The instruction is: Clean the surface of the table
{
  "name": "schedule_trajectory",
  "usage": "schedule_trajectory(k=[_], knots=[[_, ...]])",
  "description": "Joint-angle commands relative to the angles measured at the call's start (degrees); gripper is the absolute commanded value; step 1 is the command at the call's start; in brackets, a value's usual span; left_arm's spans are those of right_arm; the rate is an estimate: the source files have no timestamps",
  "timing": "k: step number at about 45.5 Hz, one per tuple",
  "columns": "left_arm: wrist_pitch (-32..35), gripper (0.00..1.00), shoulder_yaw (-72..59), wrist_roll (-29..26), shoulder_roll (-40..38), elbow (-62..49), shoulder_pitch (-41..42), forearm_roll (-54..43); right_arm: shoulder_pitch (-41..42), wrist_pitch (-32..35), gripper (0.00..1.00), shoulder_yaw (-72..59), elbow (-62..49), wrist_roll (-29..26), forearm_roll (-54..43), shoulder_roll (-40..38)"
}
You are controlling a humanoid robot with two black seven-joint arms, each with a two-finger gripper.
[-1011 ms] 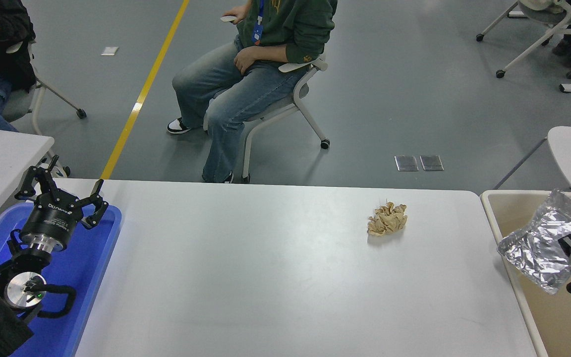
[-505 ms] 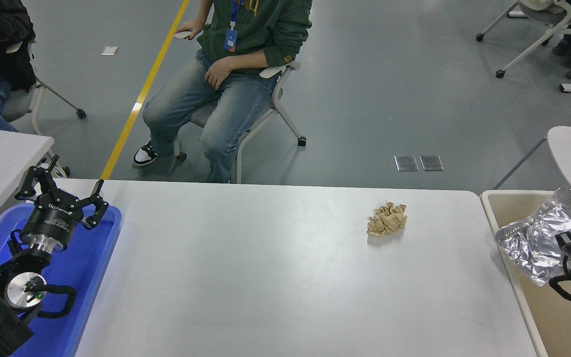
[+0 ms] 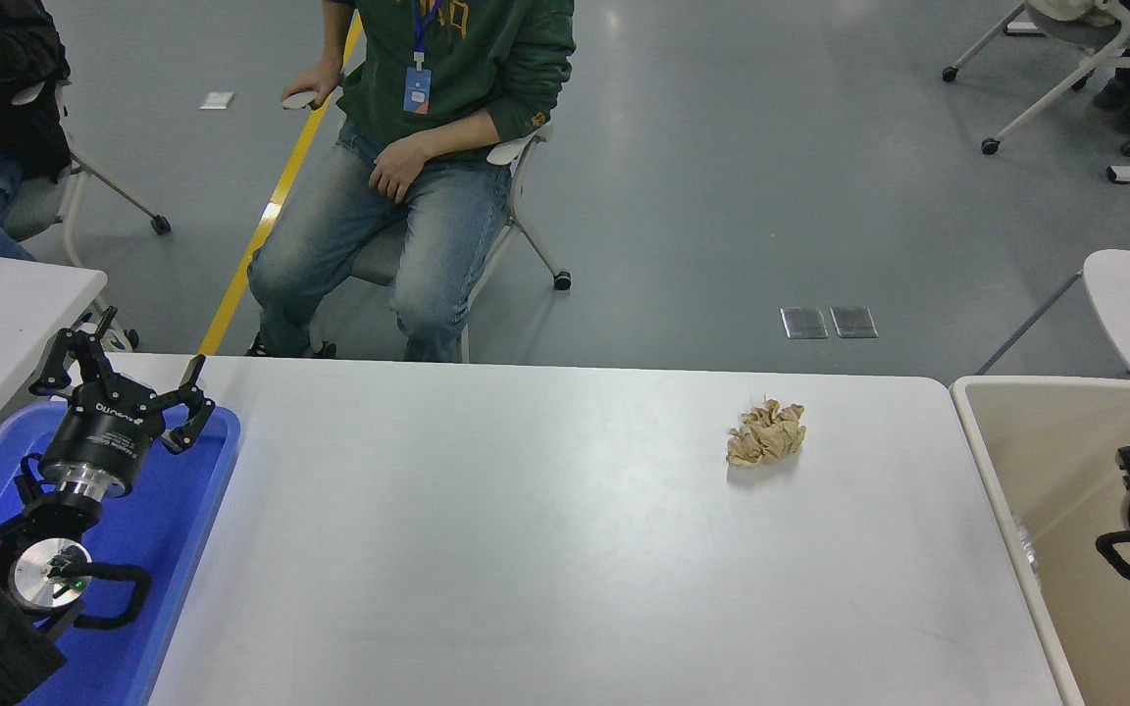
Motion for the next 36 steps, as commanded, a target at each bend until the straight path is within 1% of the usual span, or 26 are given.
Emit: schedule_trajectory(k=[1, 11, 15, 19, 26, 33, 36], knots=[[0.0, 1.0, 0.03, 0.0, 0.0, 0.0, 0.0, 0.0, 0.23, 0.47, 1.0, 0.4, 0.51, -0.01, 4.37, -0.85], [0.0, 1.0, 0.03, 0.0, 0.0, 0.0, 0.0, 0.0, 0.67, 0.91, 1.0, 0.31, 4.55, -0.01, 5.34, -2.26], [0.0, 1.0, -0.06, 0.0, 0.0, 0.0, 0.0, 0.0, 0.67, 1.0, 1.0, 0.48, 9.38, 0.16, 5.43, -5.24], [0.0, 1.0, 0.03, 0.0, 0.0, 0.0, 0.0, 0.0, 0.67, 0.91, 1.0, 1.71, 16.85, 0.25, 5.43, -8.15], [0.0, 1.0, 0.03, 0.0, 0.0, 0.0, 0.0, 0.0, 0.41, 0.91, 1.0, 9.26, 25.29, 0.34, 5.43, -10.7], [0.0, 1.0, 0.03, 0.0, 0.0, 0.0, 0.0, 0.0, -0.21, 0.91, 1.0, 16.82, 32.85, 0.51, 5.43, -11.14], [0.0, 1.0, 0.03, 0.0, 0.0, 0.0, 0.0, 0.0, -0.38, 0.91, 1.0, 19.81, 35.75, 1.39, 5.43, -10.7]])
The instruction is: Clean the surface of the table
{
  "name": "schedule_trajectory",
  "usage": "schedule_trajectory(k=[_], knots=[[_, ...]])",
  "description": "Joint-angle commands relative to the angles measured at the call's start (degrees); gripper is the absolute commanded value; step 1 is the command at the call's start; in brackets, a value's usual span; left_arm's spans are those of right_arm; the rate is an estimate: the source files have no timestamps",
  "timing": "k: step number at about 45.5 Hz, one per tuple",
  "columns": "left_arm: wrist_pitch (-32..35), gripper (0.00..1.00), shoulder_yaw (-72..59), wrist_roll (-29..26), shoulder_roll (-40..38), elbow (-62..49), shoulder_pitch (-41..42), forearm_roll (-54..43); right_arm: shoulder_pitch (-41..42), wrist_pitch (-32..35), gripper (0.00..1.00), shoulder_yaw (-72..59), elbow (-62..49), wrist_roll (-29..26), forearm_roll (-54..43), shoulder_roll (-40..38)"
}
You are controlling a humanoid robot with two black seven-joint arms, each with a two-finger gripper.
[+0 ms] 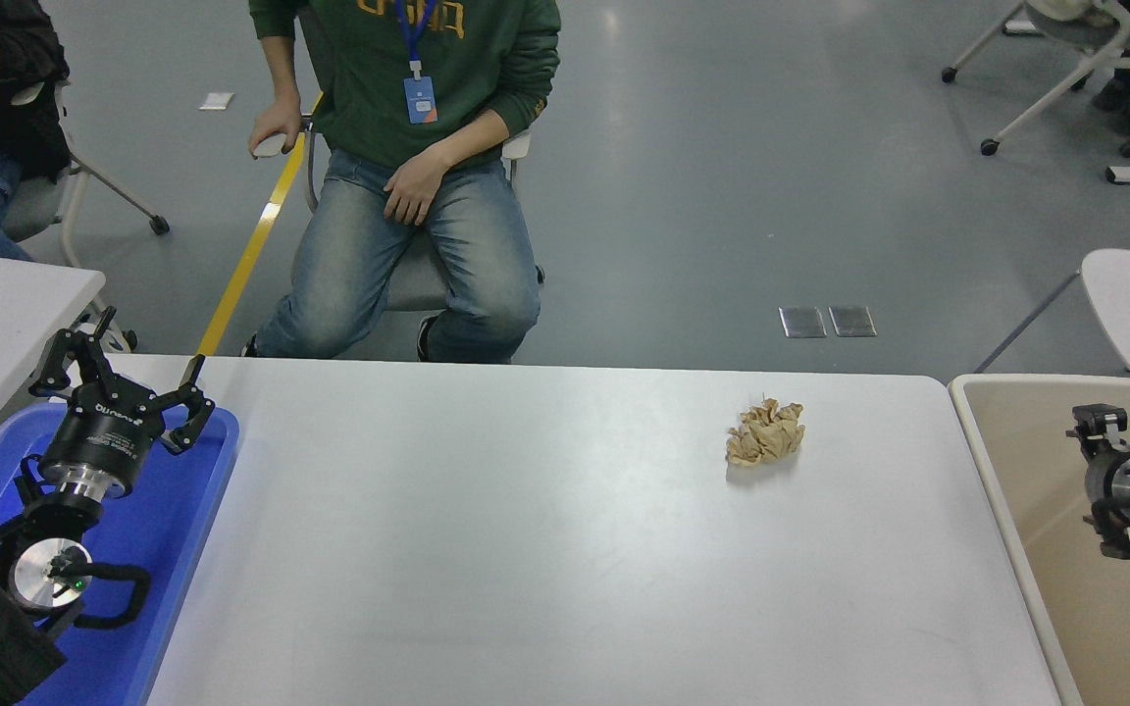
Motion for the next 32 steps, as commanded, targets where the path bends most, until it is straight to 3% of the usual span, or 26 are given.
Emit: schedule_trajectory(k=[1, 18, 32], knots=[[0.0, 1.0, 0.04, 0.0, 0.0, -0.01, 0.0, 0.0, -0.57, 0.03, 1.0, 10.93, 12.71, 1.38, 0.15, -1.05], [0.0, 1.0, 0.04, 0.0, 0.0, -0.01, 0.0, 0.0, -2.94, 0.03, 1.0, 23.94, 16.23, 10.26, 0.15, 11.07], [0.0, 1.0, -0.05, 0.0, 0.0, -0.01, 0.0, 0.0, -6.81, 0.11, 1.0, 28.87, 18.08, 10.62, -0.12, 20.13]])
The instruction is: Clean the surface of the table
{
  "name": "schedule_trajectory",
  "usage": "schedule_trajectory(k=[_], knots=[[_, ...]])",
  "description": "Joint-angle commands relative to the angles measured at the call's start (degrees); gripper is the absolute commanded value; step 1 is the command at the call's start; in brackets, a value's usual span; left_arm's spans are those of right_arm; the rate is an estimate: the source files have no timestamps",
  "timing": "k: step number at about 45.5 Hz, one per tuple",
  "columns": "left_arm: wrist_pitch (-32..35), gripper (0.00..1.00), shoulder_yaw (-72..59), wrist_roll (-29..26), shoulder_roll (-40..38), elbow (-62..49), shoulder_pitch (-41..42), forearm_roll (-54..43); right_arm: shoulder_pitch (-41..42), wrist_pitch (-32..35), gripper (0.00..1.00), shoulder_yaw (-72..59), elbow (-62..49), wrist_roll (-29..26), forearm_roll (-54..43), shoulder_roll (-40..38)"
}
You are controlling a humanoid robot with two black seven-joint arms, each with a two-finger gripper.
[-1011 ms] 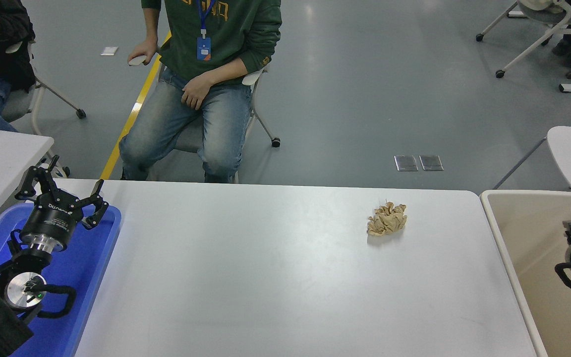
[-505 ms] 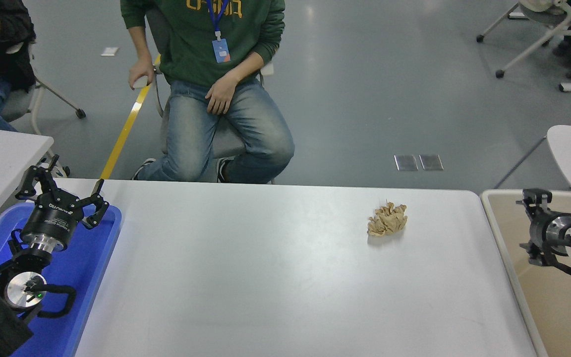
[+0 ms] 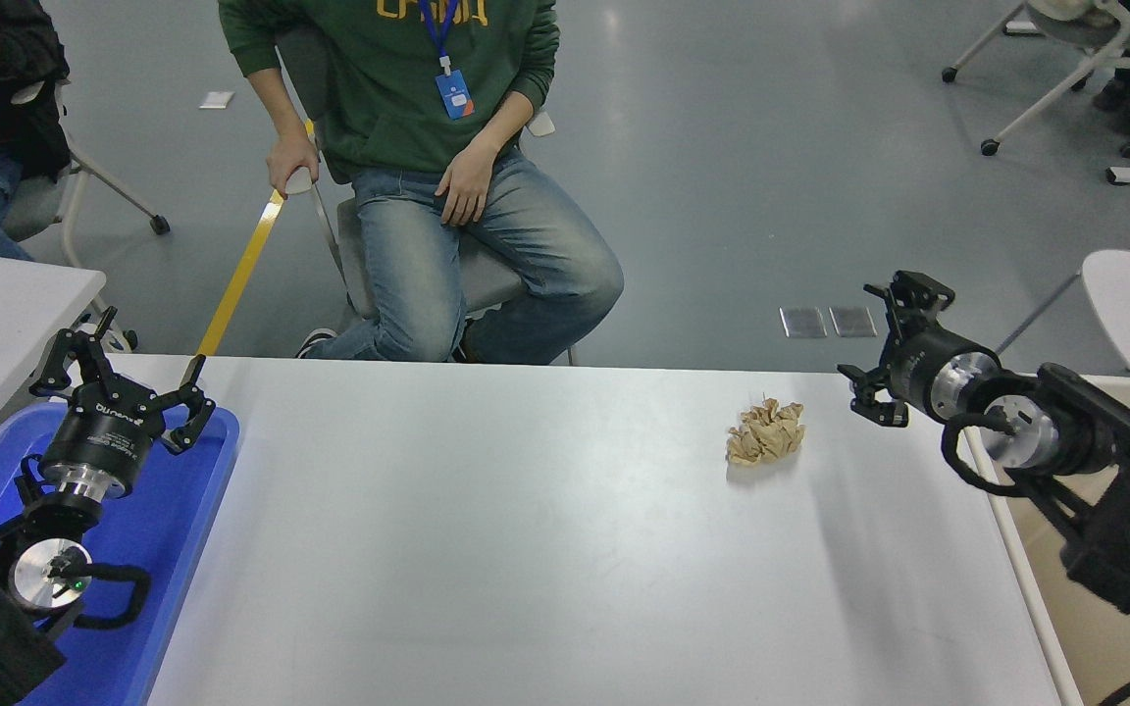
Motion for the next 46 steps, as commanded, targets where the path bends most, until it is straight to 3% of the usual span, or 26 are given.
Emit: schedule_trajectory(k=[1, 18, 33, 46], knots=[[0.0, 1.0, -0.04, 0.0, 0.0, -0.01, 0.0, 0.0, -2.55, 0.03, 1.0, 3.76, 1.32, 1.26, -0.27, 6.99], [0.0, 1.0, -0.04, 0.0, -0.09, -0.01, 0.0, 0.0, -5.89, 0.03, 1.0, 7.89, 0.53, 2.4, 0.08, 14.55], [0.0, 1.0, 0.05, 0.0, 0.0, -0.01, 0.0, 0.0, -6.51, 1.34, 1.0, 10.09, -2.2, 3.11, 0.08, 15.34], [0.0, 1.0, 0.05, 0.0, 0.0, -0.01, 0.0, 0.0, -6.42, 5.3, 1.0, 10.7, -2.64, 9.52, -1.06, 16.14]])
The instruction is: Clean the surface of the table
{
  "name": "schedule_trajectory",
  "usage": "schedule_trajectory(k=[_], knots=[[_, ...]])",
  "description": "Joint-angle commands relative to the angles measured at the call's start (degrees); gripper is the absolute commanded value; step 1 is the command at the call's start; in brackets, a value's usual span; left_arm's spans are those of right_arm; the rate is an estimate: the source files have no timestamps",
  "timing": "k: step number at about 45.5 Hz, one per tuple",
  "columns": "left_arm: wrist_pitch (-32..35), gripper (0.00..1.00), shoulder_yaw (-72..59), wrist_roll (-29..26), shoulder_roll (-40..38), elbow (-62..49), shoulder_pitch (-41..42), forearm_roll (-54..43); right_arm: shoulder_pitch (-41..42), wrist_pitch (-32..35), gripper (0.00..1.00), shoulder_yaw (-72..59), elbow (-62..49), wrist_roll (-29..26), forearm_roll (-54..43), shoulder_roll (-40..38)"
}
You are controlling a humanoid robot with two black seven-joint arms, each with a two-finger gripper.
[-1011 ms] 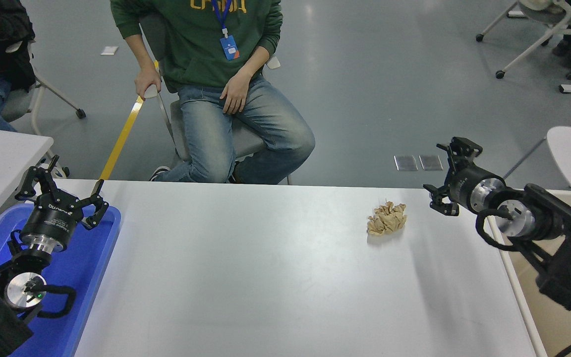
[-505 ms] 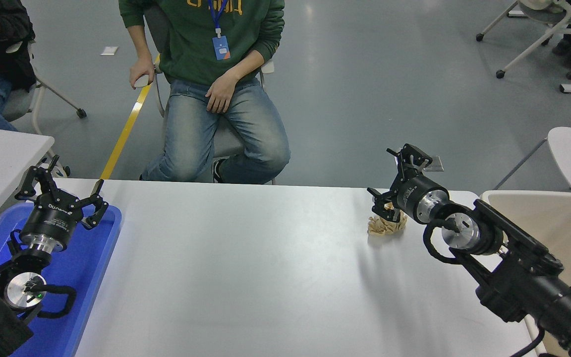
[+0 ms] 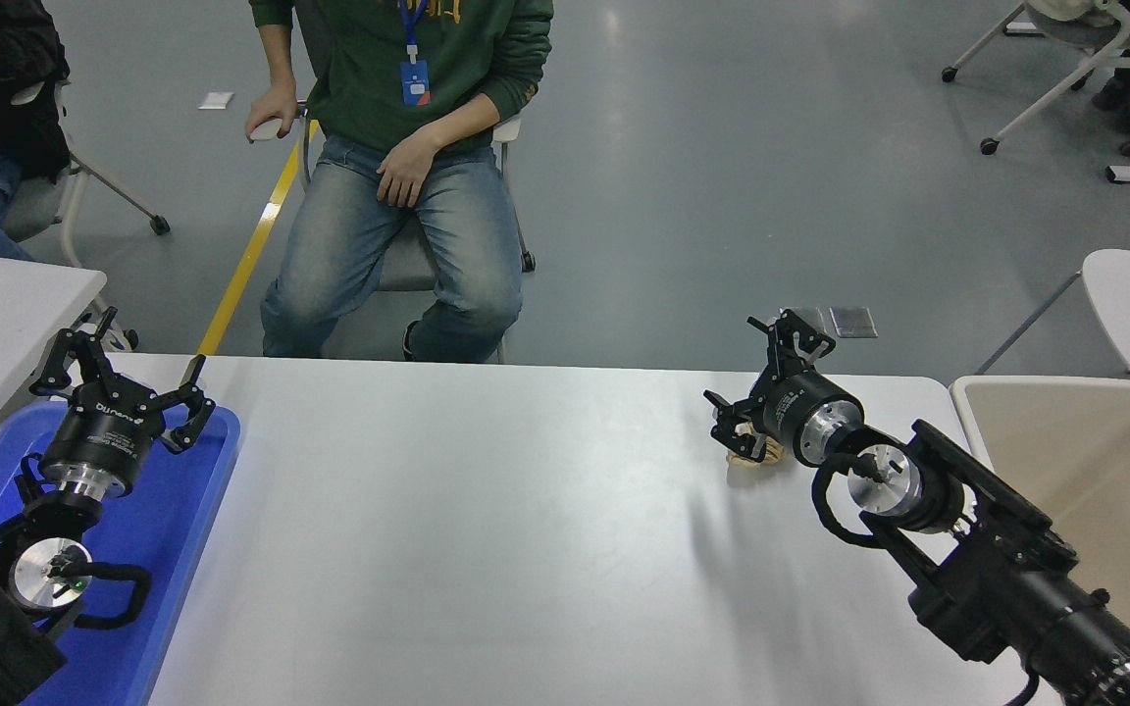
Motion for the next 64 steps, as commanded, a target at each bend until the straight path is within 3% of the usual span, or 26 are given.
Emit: schedule_trajectory(k=[1, 12, 24, 40, 64], knots=[[0.0, 1.0, 0.01, 0.0, 0.01, 0.0, 0.0, 0.0, -0.23, 2.89, 1.0, 0.69, -0.75, 4.9, -0.72, 0.72], [0.0, 1.0, -0.08, 0.0, -0.07, 0.0, 0.0, 0.0, 0.3, 7.55, 1.0, 0.86, -7.51, 12.72, -3.71, 0.46], [0.0, 1.0, -0.08, 0.0, -0.07, 0.0, 0.0, 0.0, 0.21, 8.34, 1.0, 0.07, -9.89, 16.15, -9.51, 0.37], [0.0, 1.0, 0.01, 0.0, 0.01, 0.0, 0.0, 0.0, 0.3, 7.73, 1.0, -2.03, -13.14, 16.6, -15.66, 0.28], [0.0, 1.0, 0.01, 0.0, 0.01, 0.0, 0.0, 0.0, 0.39, 7.73, 1.0, -3.09, -12.88, 15.98, -13.56, -0.16]])
